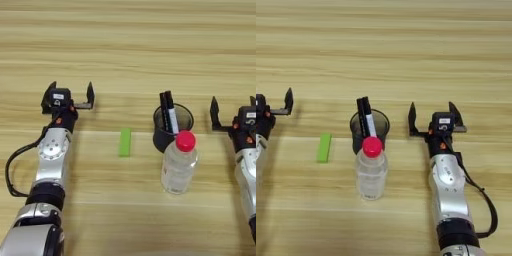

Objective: Move the objects on the table

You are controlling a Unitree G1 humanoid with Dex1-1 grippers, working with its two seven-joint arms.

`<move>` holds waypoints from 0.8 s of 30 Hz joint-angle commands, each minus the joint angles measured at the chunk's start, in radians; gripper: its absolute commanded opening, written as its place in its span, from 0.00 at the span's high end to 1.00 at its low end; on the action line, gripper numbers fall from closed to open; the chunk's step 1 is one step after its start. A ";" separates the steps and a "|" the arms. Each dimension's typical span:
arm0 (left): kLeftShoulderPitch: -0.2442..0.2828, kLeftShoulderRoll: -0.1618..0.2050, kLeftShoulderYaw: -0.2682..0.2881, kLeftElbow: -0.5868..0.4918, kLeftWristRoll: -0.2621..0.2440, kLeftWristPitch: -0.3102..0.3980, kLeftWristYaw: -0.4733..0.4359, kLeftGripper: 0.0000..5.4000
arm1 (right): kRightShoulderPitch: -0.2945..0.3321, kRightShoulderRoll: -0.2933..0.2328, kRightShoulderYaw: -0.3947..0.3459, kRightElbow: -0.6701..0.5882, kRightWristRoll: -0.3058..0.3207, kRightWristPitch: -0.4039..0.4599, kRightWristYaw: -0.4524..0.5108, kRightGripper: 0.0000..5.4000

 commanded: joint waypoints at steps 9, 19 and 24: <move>-0.007 0.004 -0.003 0.003 0.007 -0.004 -0.003 0.01 | -0.010 -0.005 -0.004 -0.001 0.005 -0.001 0.004 0.00; -0.006 0.001 -0.005 0.000 0.009 -0.004 0.000 0.01 | -0.009 -0.009 -0.004 0.001 0.006 0.000 0.008 0.00; -0.005 -0.010 -0.010 -0.009 0.015 0.000 0.012 0.01 | 0.052 -0.046 -0.002 -0.083 -0.005 0.013 0.031 0.00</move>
